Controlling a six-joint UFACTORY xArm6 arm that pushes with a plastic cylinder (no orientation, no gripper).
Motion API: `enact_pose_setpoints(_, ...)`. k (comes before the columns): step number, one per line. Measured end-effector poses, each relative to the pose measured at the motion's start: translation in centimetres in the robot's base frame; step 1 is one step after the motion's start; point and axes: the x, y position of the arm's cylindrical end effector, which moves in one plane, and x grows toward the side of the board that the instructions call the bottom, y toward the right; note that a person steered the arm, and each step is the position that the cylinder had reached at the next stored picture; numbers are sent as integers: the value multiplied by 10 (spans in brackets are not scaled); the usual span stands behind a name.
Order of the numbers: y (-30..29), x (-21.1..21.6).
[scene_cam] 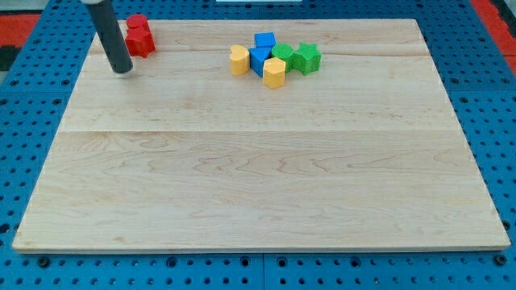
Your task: Slide the red star towards the yellow heart
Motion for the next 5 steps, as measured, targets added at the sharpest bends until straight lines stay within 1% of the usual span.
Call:
enact_pose_setpoints(1,-25,-23)
enact_pose_setpoints(4,-47,-31)
enact_pose_setpoints(5,-68,-51)
